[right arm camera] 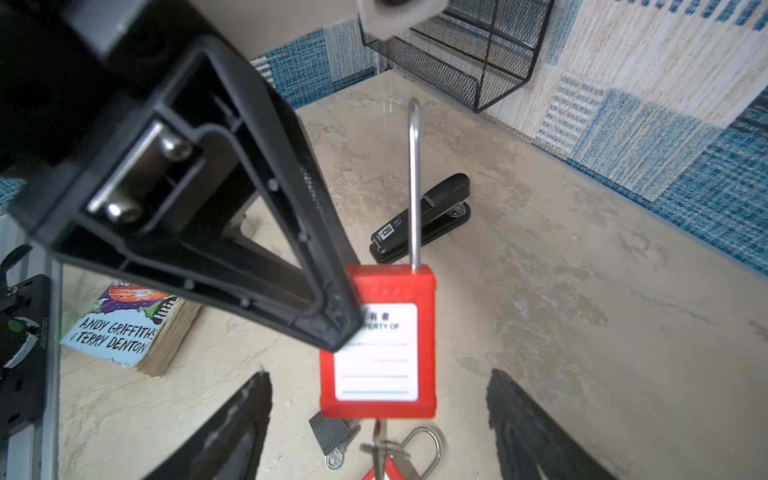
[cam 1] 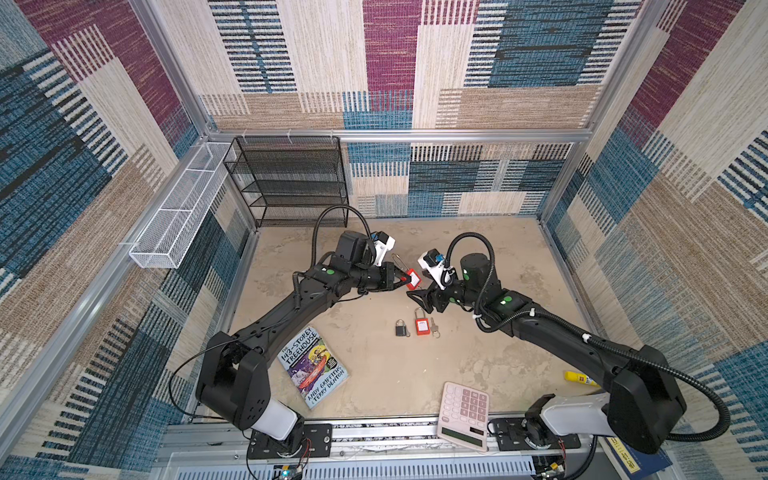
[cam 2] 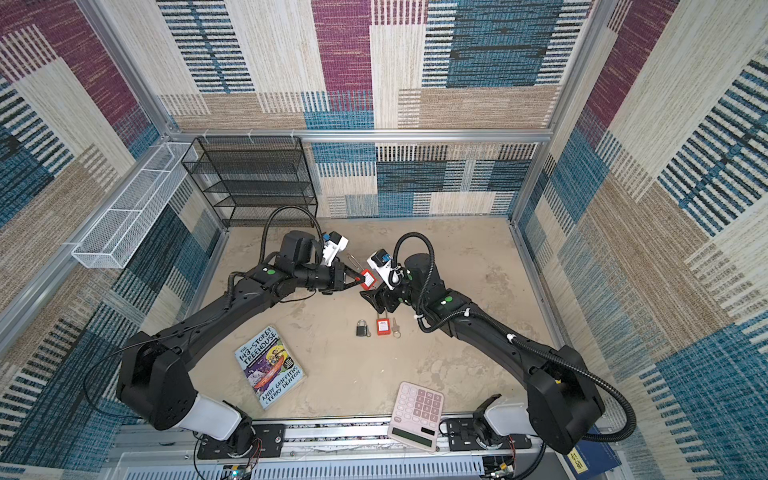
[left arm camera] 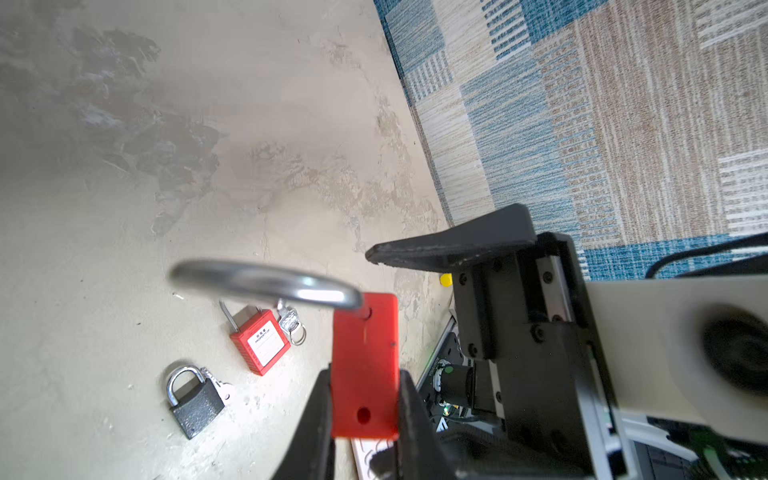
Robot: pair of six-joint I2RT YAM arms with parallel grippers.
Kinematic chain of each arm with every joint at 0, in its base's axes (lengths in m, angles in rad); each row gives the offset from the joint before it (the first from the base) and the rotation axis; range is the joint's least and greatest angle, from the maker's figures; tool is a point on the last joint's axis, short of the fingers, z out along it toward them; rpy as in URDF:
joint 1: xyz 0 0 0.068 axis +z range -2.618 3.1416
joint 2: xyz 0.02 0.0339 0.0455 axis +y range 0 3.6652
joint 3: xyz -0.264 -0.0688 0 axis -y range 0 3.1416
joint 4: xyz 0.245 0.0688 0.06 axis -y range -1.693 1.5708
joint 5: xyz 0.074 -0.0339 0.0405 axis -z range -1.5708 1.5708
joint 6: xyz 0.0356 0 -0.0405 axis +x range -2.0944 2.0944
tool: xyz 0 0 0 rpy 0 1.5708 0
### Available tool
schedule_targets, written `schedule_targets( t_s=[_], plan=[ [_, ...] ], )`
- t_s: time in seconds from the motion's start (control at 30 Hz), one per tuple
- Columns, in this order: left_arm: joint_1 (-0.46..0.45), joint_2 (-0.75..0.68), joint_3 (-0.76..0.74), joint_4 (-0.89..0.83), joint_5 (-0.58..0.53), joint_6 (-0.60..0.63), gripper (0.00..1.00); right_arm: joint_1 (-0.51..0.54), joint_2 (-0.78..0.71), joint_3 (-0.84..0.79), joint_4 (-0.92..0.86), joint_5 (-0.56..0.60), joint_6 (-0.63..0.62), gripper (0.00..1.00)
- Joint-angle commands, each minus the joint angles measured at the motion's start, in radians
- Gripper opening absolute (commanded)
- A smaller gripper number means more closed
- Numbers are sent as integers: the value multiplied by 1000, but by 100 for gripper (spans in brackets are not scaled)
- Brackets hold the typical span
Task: Lock with the key
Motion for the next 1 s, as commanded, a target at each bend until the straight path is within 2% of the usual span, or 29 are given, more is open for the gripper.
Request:
schedule_targets(
  t_s=[0.0, 0.2, 0.3, 0.5, 0.67, 0.73, 0.83, 0.97],
  plan=[
    [10, -21, -22, 99, 3, -42, 0, 1, -23, -1, 30, 23, 8, 83],
    [41, -56, -93, 264, 41, -142, 0, 0, -94, -5, 45, 16, 67, 84],
    [58, -75, -144, 394, 65, -212, 0, -40, -129, -10, 92, -52, 151, 85],
    [74, -109, -224, 662, 123, -326, 0, -256, -176, -84, 373, -396, 504, 85],
    [76, -102, -293, 1013, 165, -465, 0, -296, -114, -63, 495, -494, 721, 86],
    [77, -96, -316, 1127, 158, -519, 0, -297, -80, -75, 611, -543, 830, 85],
    [77, -87, -330, 1242, 152, -572, 0, -296, -44, -101, 789, -574, 971, 85],
    [78, -80, -327, 1297, 155, -605, 0, -295, -10, -89, 855, -589, 1029, 85]
  ],
)
